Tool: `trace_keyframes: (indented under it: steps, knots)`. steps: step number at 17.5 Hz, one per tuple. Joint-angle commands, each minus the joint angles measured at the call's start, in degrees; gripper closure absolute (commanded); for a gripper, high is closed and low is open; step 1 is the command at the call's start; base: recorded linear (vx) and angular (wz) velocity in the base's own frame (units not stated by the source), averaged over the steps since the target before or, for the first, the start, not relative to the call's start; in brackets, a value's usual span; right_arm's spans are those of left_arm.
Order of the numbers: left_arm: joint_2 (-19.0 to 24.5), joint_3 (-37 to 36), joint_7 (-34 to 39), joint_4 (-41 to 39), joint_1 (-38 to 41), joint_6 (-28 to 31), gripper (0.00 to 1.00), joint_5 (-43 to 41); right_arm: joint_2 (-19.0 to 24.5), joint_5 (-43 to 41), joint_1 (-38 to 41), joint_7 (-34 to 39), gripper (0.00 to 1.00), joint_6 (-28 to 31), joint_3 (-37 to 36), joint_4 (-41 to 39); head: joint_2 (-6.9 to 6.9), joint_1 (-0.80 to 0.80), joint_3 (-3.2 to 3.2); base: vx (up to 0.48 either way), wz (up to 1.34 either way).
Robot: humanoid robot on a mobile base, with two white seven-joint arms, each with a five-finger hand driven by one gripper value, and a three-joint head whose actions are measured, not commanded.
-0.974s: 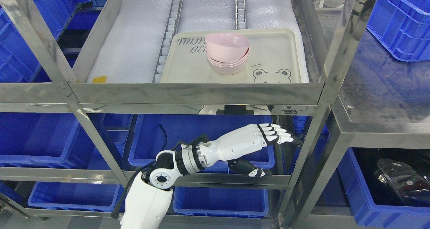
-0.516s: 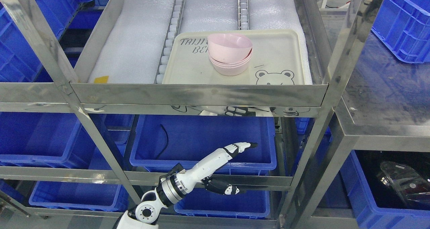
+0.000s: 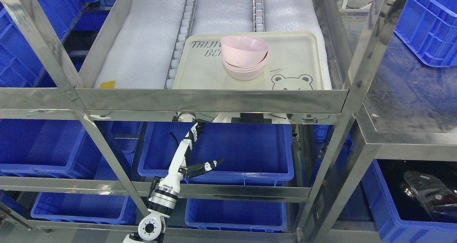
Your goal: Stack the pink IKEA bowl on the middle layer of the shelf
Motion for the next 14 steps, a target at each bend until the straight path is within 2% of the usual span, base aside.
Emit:
trace_keyframes:
  steps: [1, 9, 14]
  knots:
    - [1.0, -4.8, 5.1, -3.5, 0.4, 8.4, 0.0, 8.7, -1.0, 0.0, 0.3, 0.0, 0.0, 0.0, 0.0, -1.0, 0.0, 0.0, 0.0, 0.0, 0.0]
    - [1.0, -6.6, 5.0, -7.5, 1.8, 9.8, 0.0, 13.0, -1.0, 0.0, 0.3, 0.0, 0.0, 0.0, 0.0, -1.0, 0.0, 0.0, 0.0, 0.0, 0.0]
    - [1.0, -8.2, 4.5, -7.6, 5.2, 7.6, 0.0, 13.0, -1.0, 0.0, 0.3, 0.0, 0.0, 0.0, 0.0, -1.0, -0.01, 0.0, 0.0, 0.0, 0.0]
